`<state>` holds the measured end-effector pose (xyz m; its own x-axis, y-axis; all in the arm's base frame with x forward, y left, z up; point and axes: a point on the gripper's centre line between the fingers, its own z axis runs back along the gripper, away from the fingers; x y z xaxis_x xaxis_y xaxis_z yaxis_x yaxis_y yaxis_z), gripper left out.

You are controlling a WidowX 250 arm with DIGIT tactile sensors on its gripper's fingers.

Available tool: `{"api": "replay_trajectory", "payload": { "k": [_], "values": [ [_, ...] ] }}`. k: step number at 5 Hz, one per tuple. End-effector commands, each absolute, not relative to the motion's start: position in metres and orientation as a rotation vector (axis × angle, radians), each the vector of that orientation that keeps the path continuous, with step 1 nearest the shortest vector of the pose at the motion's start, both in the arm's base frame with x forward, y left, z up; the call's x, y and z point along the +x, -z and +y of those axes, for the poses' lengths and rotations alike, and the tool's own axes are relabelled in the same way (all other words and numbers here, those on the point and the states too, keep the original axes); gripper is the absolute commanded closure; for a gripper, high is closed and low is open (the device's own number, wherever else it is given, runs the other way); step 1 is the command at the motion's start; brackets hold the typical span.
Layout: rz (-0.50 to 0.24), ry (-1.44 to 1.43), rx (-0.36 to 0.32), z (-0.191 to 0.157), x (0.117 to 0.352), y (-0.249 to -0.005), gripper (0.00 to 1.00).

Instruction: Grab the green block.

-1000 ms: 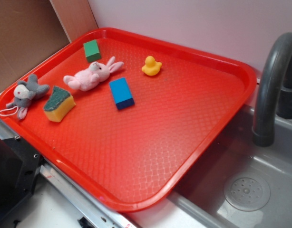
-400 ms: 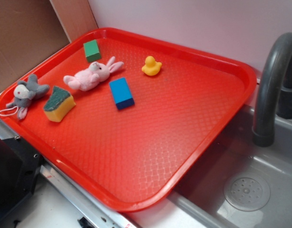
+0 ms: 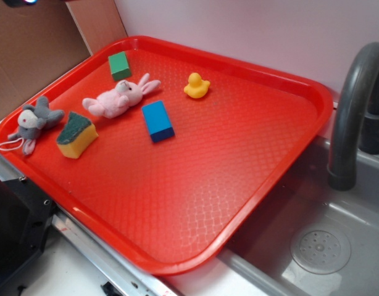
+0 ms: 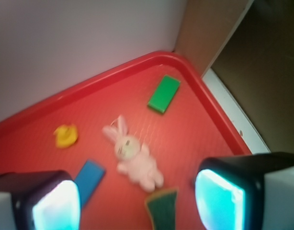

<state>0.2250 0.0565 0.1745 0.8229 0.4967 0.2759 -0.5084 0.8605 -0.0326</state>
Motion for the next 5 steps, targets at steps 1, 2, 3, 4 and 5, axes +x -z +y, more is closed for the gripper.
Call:
{"api": "replay_trajectory", "payload": {
  "k": [1,2,3,4,5],
  "values": [
    [-0.324,-0.761,0.126,0.098,0.256,-0.141,0.00],
    [-0.271,-0.812,0.139,0.116,0.271,-0.115,0.00],
    [-0.247,-0.841,0.141,0.132,0.280,-0.093,0.00],
    [-0.248,-0.868,0.139,0.143,0.287,-0.077,0.00],
    [-0.230,-0.873,0.128,0.152,0.288,-0.065,0.00]
  ]
}}
